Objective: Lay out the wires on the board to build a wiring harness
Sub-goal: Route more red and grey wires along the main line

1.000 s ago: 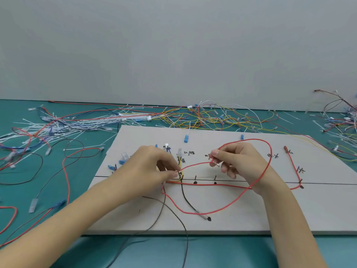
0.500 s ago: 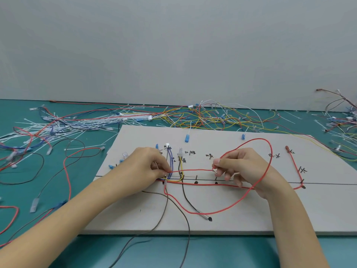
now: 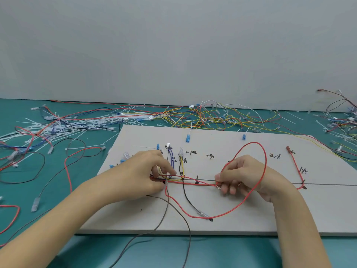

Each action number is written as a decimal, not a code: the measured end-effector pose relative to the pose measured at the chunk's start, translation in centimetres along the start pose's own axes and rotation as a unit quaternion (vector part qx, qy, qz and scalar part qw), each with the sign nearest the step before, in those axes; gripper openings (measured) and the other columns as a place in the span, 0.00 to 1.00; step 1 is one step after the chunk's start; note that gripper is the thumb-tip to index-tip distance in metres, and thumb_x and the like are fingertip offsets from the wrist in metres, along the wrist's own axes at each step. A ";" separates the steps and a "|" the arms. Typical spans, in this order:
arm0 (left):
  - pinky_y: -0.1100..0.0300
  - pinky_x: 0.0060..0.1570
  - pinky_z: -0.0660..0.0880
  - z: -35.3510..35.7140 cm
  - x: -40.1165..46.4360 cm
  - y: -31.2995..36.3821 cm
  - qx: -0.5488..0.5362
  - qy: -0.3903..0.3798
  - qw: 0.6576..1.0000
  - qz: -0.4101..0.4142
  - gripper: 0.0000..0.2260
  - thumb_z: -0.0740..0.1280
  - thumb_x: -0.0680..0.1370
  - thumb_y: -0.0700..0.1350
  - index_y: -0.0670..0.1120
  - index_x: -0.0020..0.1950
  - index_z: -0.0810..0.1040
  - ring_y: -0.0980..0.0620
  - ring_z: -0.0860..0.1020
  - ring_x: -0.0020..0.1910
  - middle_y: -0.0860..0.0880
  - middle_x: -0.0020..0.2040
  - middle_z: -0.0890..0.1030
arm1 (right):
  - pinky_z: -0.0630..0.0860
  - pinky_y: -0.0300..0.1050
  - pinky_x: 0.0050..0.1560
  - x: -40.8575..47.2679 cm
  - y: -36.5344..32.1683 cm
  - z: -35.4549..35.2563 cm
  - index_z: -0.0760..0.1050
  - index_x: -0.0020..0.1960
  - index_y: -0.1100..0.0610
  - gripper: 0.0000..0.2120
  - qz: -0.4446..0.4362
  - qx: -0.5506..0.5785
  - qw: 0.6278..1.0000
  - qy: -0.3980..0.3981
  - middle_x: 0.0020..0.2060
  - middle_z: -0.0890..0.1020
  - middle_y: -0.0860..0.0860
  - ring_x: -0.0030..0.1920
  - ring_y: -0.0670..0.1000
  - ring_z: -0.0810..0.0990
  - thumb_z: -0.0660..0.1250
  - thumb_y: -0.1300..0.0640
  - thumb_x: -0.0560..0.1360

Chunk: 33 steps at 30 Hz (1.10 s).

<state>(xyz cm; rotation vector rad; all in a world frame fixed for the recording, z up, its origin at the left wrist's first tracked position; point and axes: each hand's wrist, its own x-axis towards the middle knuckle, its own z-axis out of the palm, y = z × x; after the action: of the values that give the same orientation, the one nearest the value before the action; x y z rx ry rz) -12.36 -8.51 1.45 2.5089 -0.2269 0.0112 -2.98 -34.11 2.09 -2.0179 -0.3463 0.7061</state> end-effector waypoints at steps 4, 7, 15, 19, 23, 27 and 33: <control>0.69 0.43 0.73 -0.1 0.0 0.2 -0.004 0.007 1.000 0.005 0.15 0.73 0.71 0.39 0.57 0.50 0.82 0.61 0.77 0.43 0.56 0.45 0.75 | 0.63 0.34 0.20 0.2 0.1 0.0 0.82 0.32 0.60 0.11 0.005 -0.006 1.000 0.002 0.30 0.83 0.59 0.23 0.48 0.74 0.71 0.61 0.73; 0.71 0.41 0.73 -0.3 0.1 0.1 0.006 0.015 1.000 0.007 0.13 0.74 0.71 0.37 0.54 0.49 0.83 0.61 0.77 0.42 0.56 0.42 0.76 | 0.62 0.34 0.19 0.2 0.1 0.1 0.82 0.31 0.59 0.12 0.007 -0.011 1.000 0.000 0.30 0.83 0.58 0.22 0.47 0.74 0.71 0.60 0.73; 0.68 0.43 0.73 0.0 -0.2 -0.3 -0.012 -0.016 1.000 0.014 0.10 0.74 0.70 0.43 0.59 0.43 0.83 0.59 0.74 0.44 0.60 0.42 0.73 | 0.63 0.35 0.22 0.1 0.2 0.2 0.83 0.32 0.57 0.11 0.009 -0.039 0.999 -0.026 0.30 0.83 0.57 0.23 0.47 0.74 0.71 0.59 0.72; 0.68 0.38 0.70 0.4 0.0 0.1 -0.035 -0.027 0.999 0.031 0.06 0.76 0.70 0.46 0.58 0.43 0.84 0.57 0.75 0.40 0.60 0.40 0.77 | 0.64 0.34 0.19 0.1 0.2 0.1 0.82 0.32 0.58 0.11 0.008 -0.033 0.999 -0.031 0.30 0.83 0.58 0.23 0.46 0.74 0.71 0.60 0.73; 0.67 0.38 0.72 0.5 -0.1 1.2 -0.172 -0.029 0.984 0.035 0.05 0.77 0.71 0.44 0.53 0.44 0.87 0.57 0.78 0.37 0.57 0.38 0.82 | 0.64 0.35 0.21 0.2 0.2 0.1 0.83 0.32 0.58 0.11 0.010 -0.034 0.999 -0.032 0.30 0.82 0.57 0.23 0.46 0.74 0.71 0.60 0.73; 0.55 0.47 0.76 1.0 -0.8 2.4 -0.186 -0.138 0.972 0.037 0.05 0.74 0.73 0.46 0.55 0.48 0.86 0.46 0.81 0.45 0.54 0.43 0.84 | 0.64 0.36 0.22 0.1 0.2 0.2 0.83 0.32 0.57 0.11 0.004 -0.046 0.998 -0.030 0.31 0.83 0.58 0.23 0.48 0.75 0.71 0.59 0.73; 0.64 0.41 0.73 0.6 -0.7 3.0 -0.215 -0.138 0.966 0.045 0.08 0.69 0.72 0.43 0.52 0.46 0.86 0.59 0.78 0.39 0.52 0.40 0.86 | 0.64 0.35 0.21 -0.1 0.1 0.2 0.83 0.33 0.57 0.11 0.004 -0.044 0.999 -0.031 0.30 0.83 0.56 0.23 0.47 0.74 0.71 0.59 0.73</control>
<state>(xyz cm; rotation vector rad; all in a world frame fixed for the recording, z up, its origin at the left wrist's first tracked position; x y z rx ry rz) -13.57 -11.10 2.64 2.0591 -0.4098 -0.3189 -3.14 -34.06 1.98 -2.0851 -0.4119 0.7721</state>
